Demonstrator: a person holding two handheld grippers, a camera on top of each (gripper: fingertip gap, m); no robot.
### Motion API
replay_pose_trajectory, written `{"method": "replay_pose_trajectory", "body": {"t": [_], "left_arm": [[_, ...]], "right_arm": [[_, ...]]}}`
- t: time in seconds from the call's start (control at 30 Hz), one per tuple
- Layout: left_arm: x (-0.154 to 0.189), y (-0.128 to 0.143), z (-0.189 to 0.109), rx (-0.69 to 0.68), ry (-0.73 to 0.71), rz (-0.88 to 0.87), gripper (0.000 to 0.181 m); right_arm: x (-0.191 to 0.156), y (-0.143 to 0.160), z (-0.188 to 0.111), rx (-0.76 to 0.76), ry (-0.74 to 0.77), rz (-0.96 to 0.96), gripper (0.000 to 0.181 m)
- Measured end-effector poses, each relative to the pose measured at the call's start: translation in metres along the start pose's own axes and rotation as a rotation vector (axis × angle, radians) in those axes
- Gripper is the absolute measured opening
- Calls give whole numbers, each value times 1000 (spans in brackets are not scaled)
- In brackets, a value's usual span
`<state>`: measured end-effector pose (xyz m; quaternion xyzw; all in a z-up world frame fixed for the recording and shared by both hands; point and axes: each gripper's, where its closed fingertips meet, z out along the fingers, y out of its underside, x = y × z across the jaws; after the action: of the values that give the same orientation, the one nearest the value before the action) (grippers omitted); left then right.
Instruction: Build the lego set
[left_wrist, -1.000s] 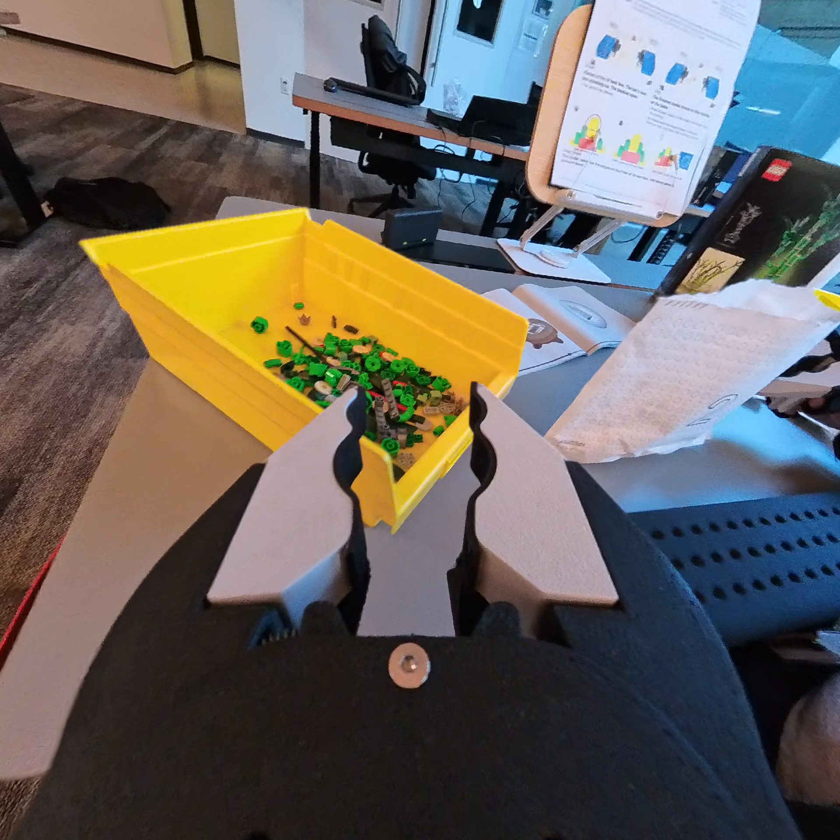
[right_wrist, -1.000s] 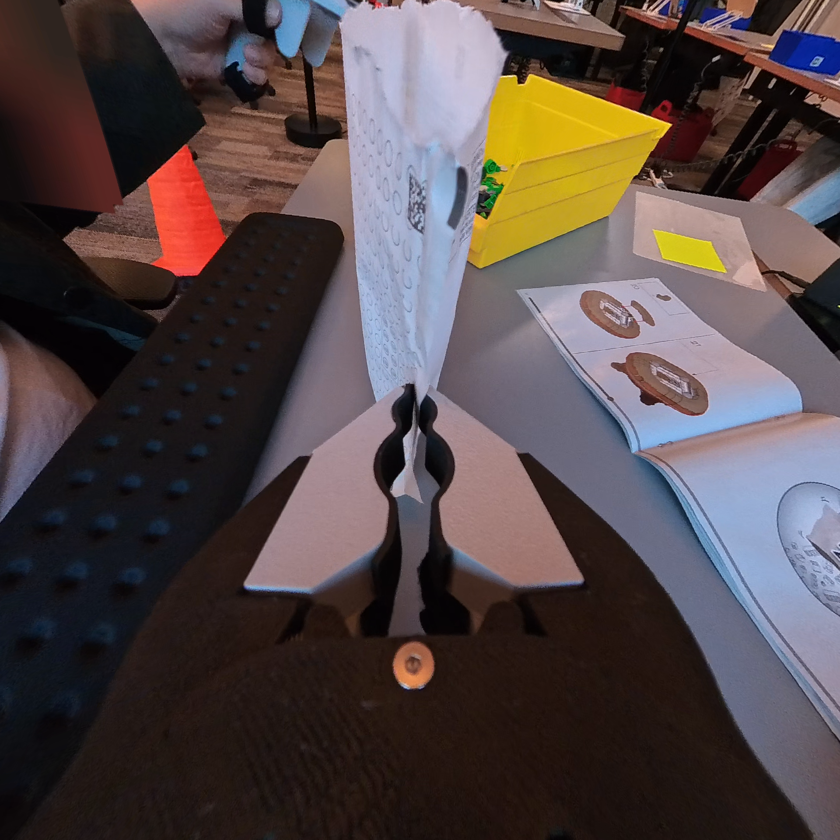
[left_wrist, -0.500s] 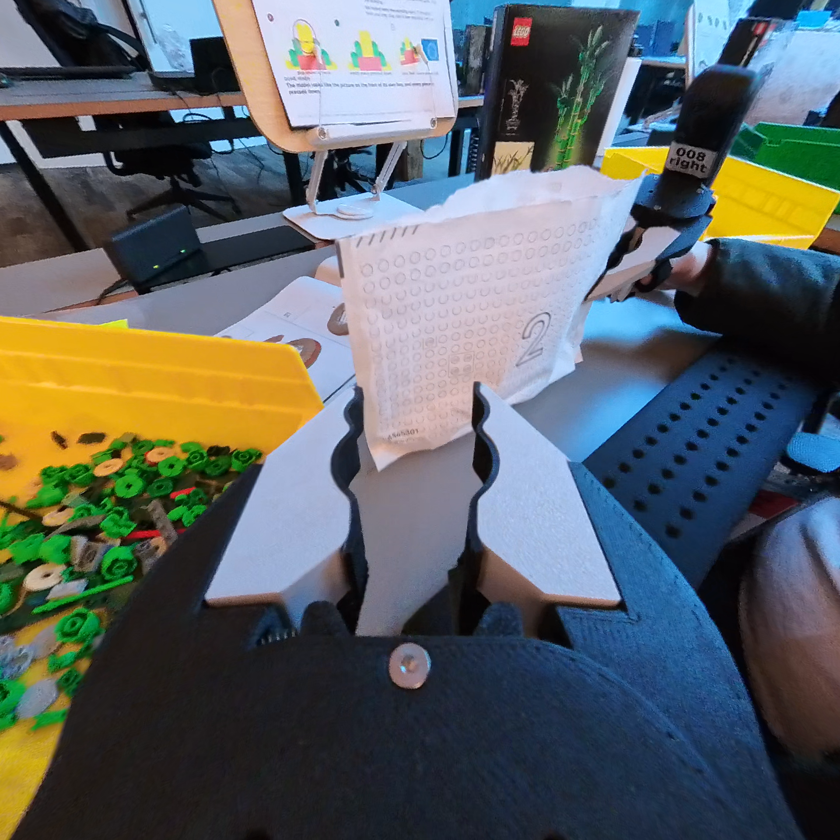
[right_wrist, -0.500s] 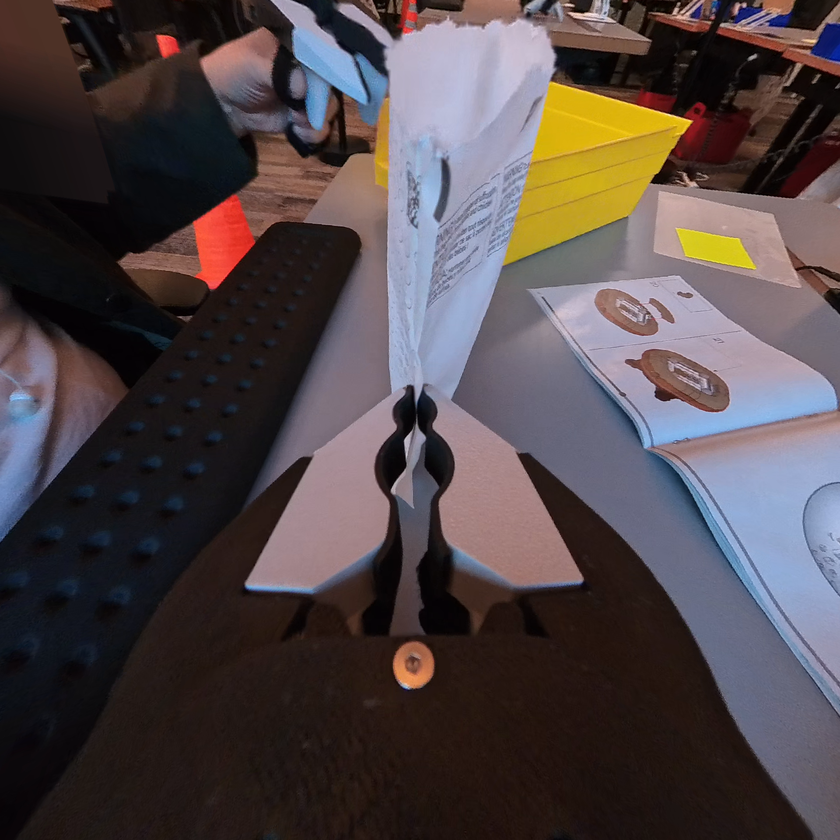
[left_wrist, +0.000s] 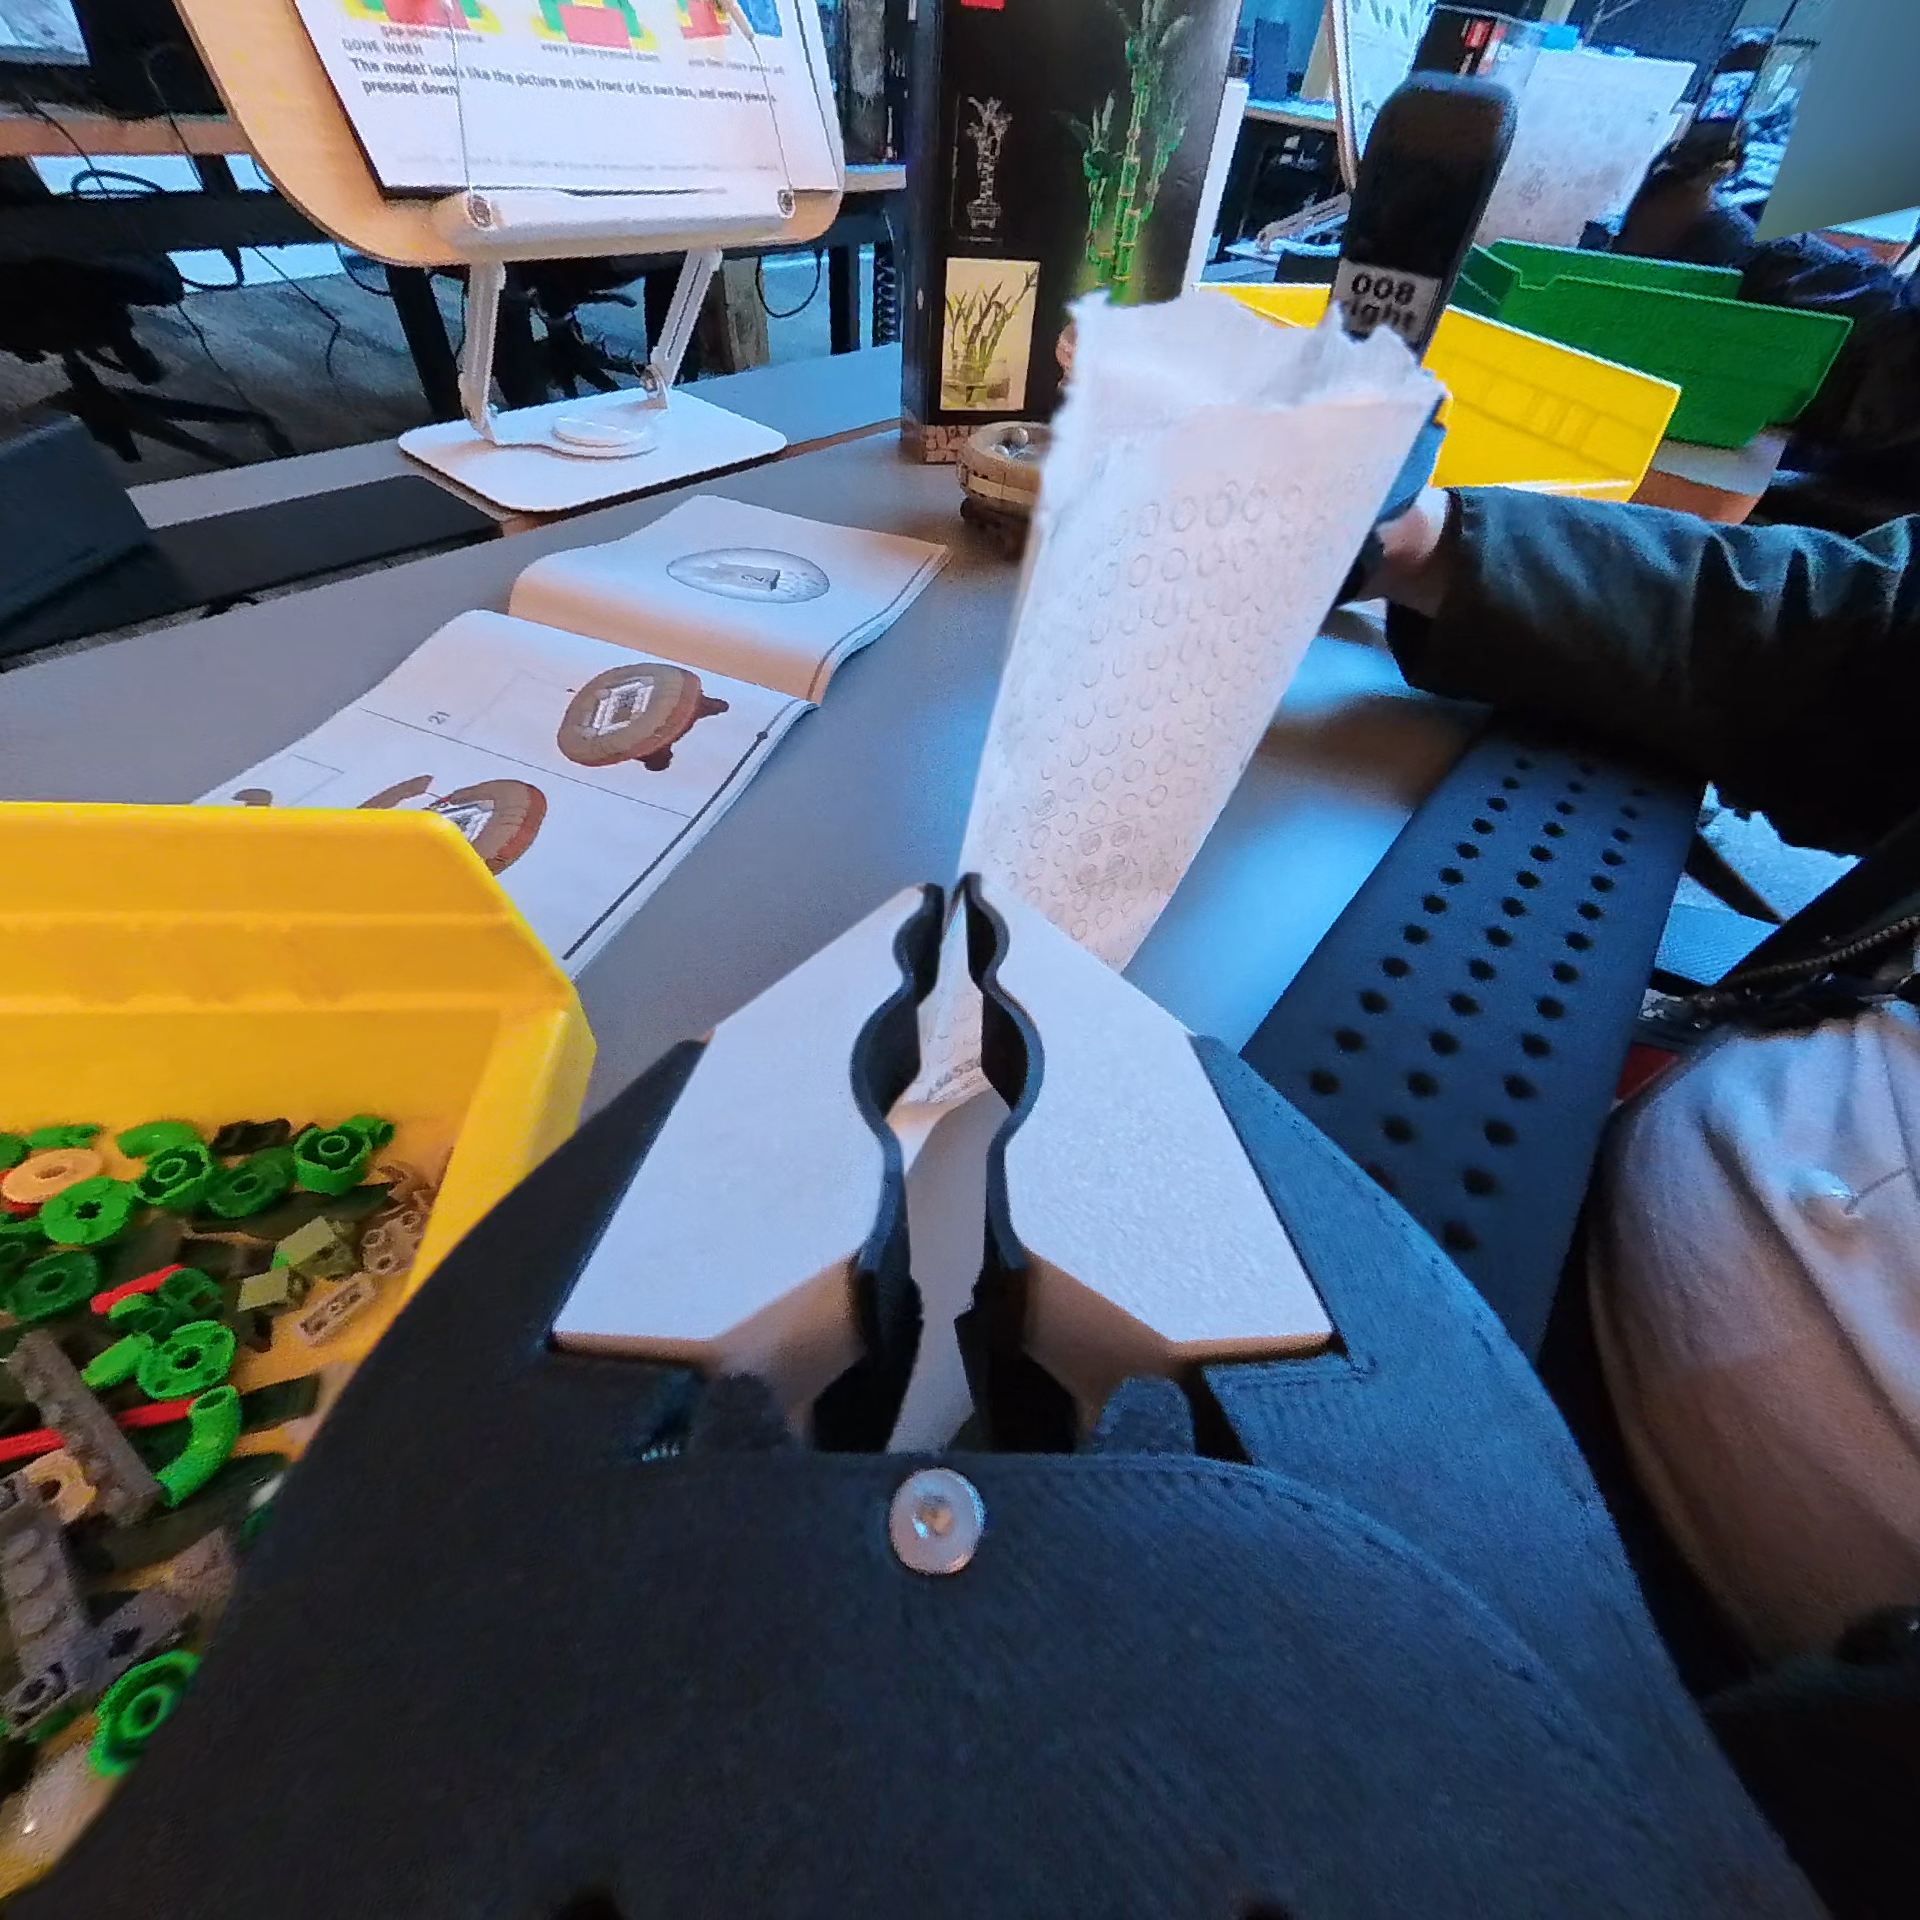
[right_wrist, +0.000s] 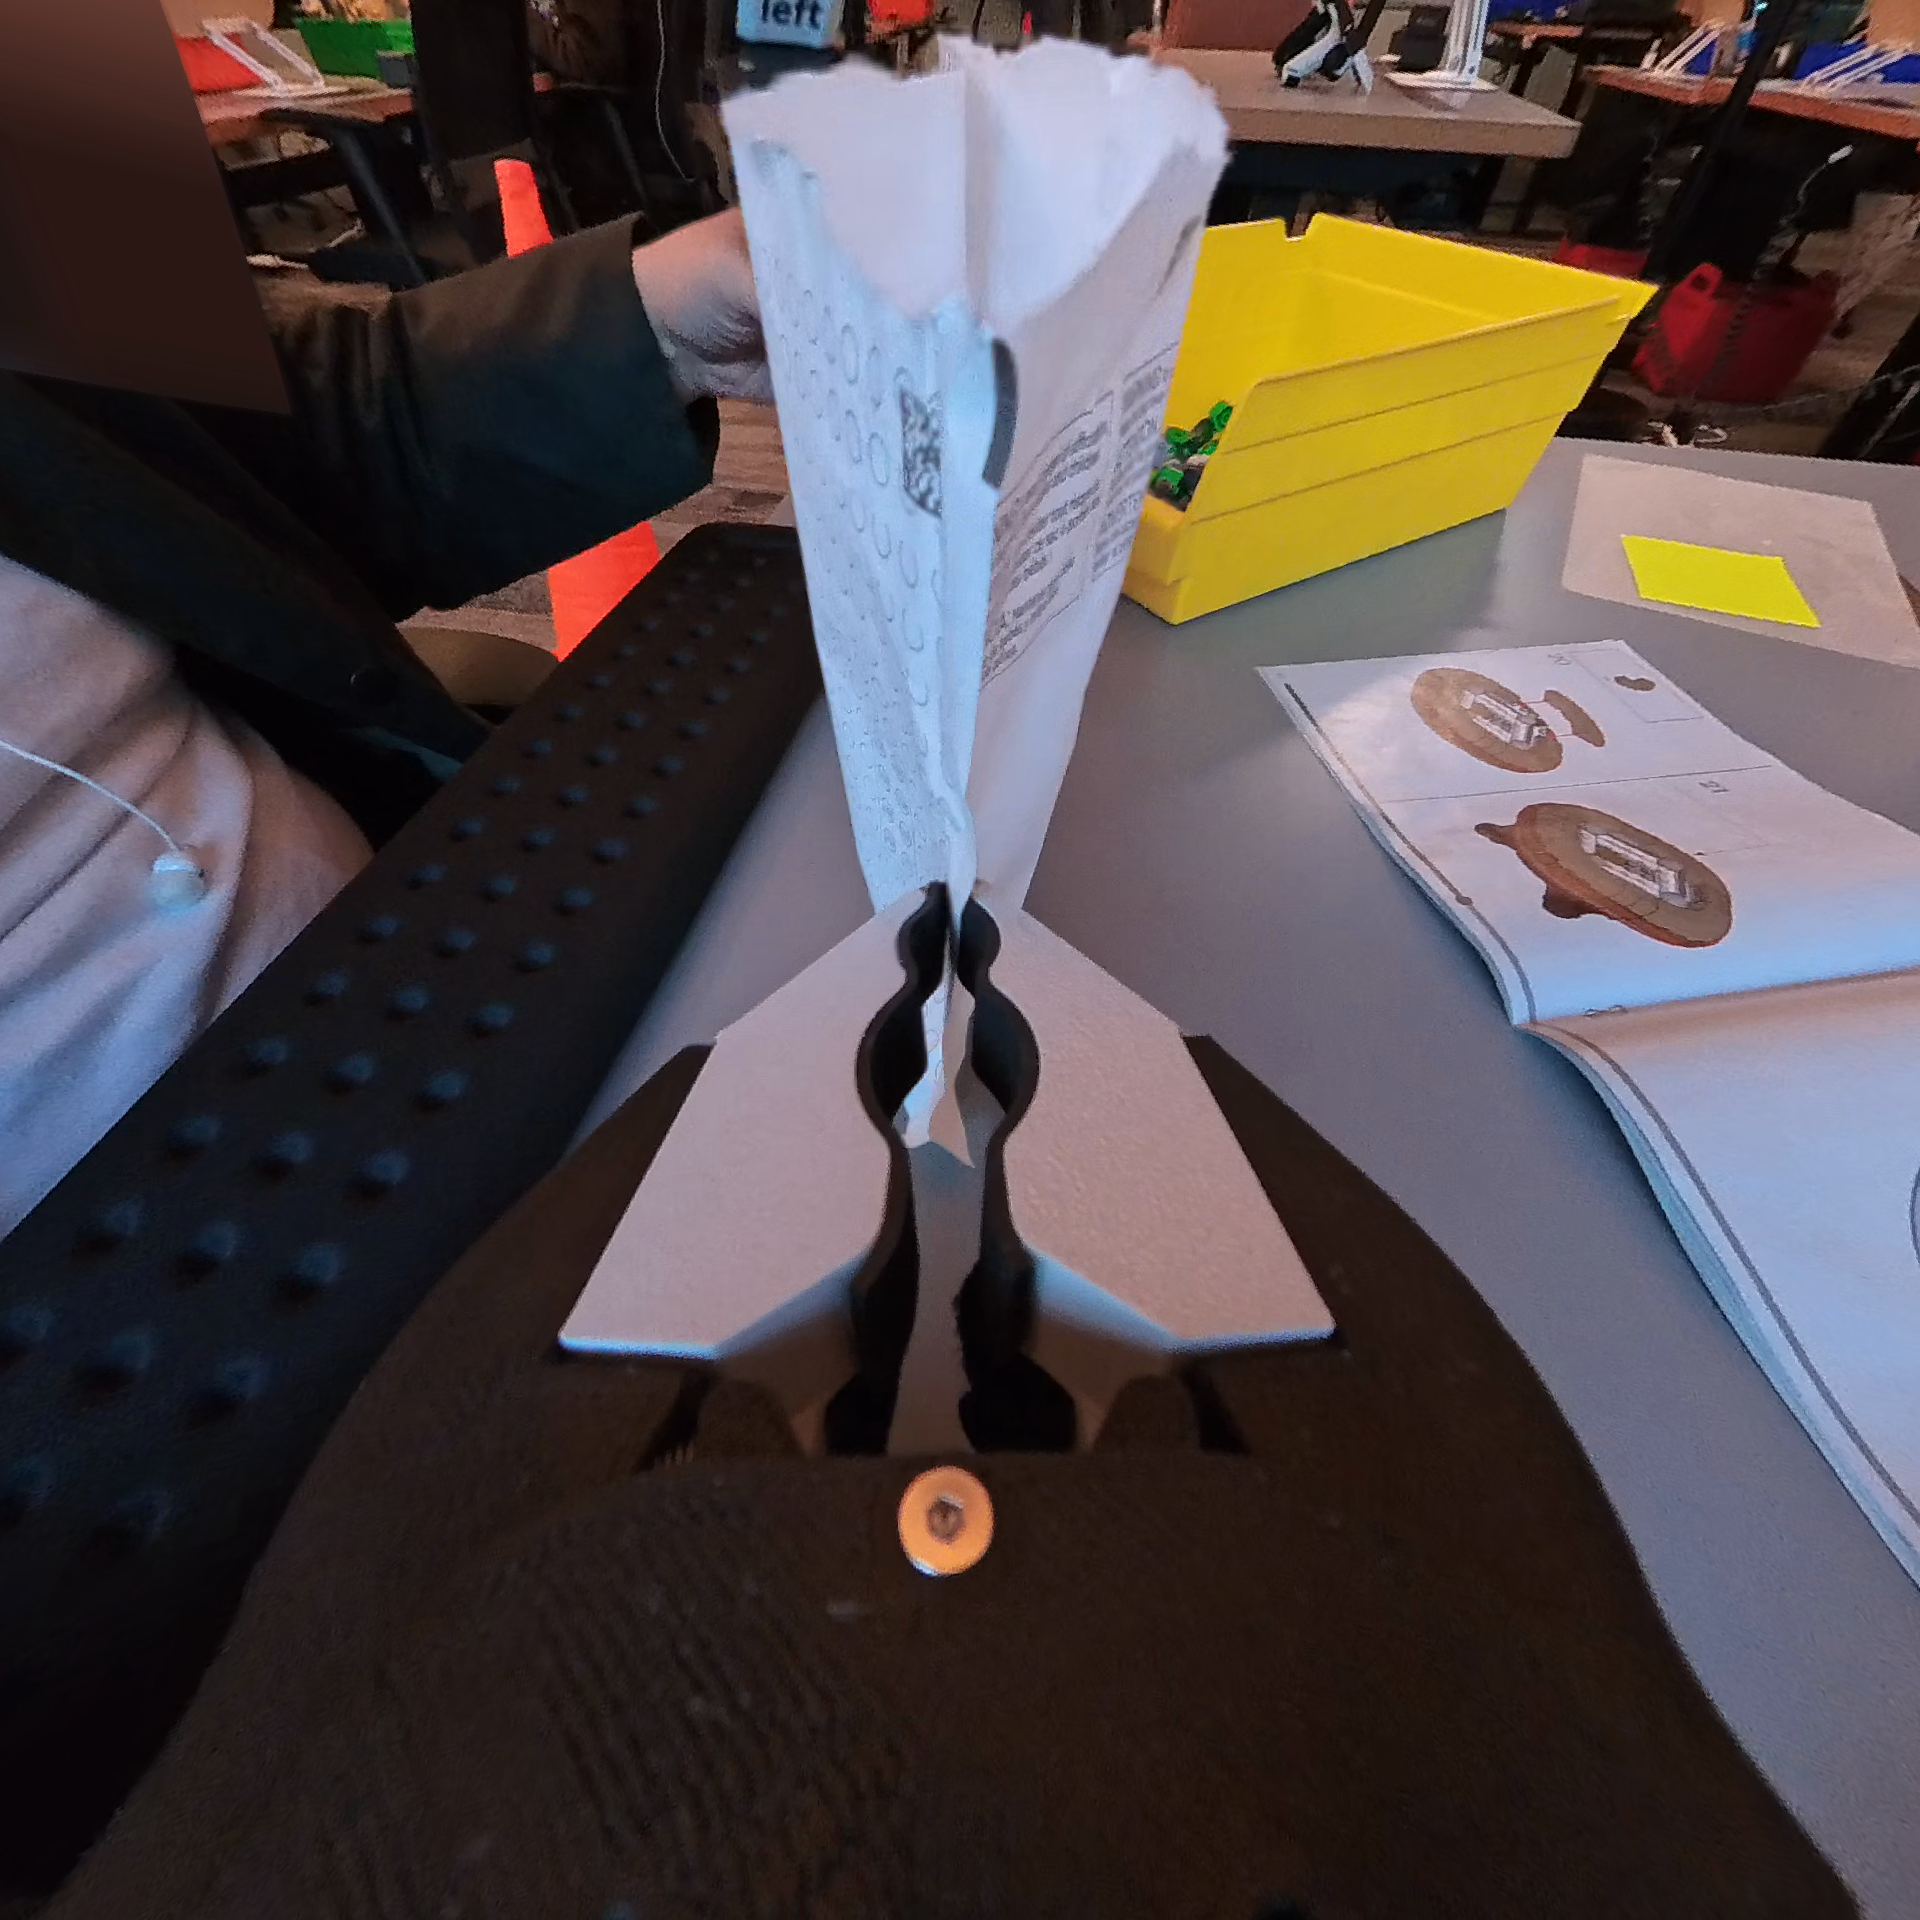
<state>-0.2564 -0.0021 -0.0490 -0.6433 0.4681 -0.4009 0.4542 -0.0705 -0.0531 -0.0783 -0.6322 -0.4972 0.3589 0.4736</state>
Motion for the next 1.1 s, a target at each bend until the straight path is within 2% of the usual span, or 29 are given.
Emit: {"method": "replay_pose_trajectory", "body": {"t": [0.27,0.43,0.57,0.67,0.77,0.83,0.9,0.93,0.97,1.03,1.1], "left_arm": [[14,-8,9,24,28,29,2],[18,0,3,3,-12,58,6],[15,19,-13,-54,-84,-25,20],[12,7,-47,17,-139,-100,22],[-39,-6,-110,46,-430,-130,29],[-88,-9,-160,58,-665,-192,53],[-133,6,-196,16,-803,-287,72],[-151,16,-205,4,-819,-368,80],[-162,24,-205,5,-778,-465,81],[-174,33,-196,31,-664,-634,75],[-188,45,-192,-4,-650,-705,75]], "right_arm": [[-5,-5,7,0,6,-33,0],[-11,-7,7,-45,53,-185,0],[-14,-6,10,-80,69,-242,0],[-15,-6,10,-79,66,-244,0],[-15,-7,10,-78,68,-248,0],[-15,-8,11,-77,67,-250,0],[-16,-8,11,-78,67,-253,0],[-16,-8,12,-80,69,-256,0],[-16,-8,12,-80,72,-258,0],[-17,-8,12,-80,75,-256,0],[-17,-8,13,-81,75,-254,0]]}}
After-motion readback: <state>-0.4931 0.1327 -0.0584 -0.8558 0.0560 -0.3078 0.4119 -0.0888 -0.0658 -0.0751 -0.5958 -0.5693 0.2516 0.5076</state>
